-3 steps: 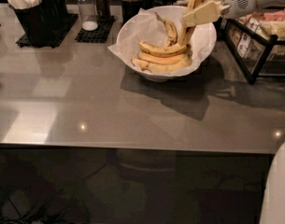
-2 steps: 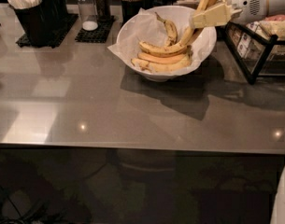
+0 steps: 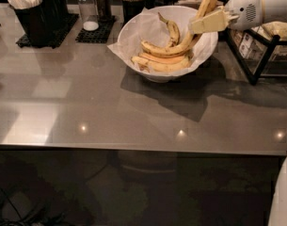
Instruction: Pick banana from white bowl
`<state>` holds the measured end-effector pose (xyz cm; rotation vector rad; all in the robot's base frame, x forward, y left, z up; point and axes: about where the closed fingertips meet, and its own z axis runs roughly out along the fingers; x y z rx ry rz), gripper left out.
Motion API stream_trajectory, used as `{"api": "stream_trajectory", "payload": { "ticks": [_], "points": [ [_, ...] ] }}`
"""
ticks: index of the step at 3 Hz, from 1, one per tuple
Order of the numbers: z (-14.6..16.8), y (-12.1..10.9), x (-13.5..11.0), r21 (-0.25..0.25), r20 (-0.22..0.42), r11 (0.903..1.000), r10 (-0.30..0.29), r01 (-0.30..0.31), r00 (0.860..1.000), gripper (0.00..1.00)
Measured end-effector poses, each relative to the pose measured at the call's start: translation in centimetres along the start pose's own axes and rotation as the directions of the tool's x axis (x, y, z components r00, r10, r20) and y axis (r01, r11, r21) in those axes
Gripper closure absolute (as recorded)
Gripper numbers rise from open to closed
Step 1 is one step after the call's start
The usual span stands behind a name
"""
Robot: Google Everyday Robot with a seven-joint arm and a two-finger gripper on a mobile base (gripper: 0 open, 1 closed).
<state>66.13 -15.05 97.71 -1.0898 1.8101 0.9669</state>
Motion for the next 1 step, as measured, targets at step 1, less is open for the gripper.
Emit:
{"api": "stream_trajectory", "payload": {
  "ticks": [1],
  "points": [
    [0.0, 0.0, 0.0, 0.0, 0.0, 1.0, 0.0, 0.0, 1.0, 1.0]
  ]
}}
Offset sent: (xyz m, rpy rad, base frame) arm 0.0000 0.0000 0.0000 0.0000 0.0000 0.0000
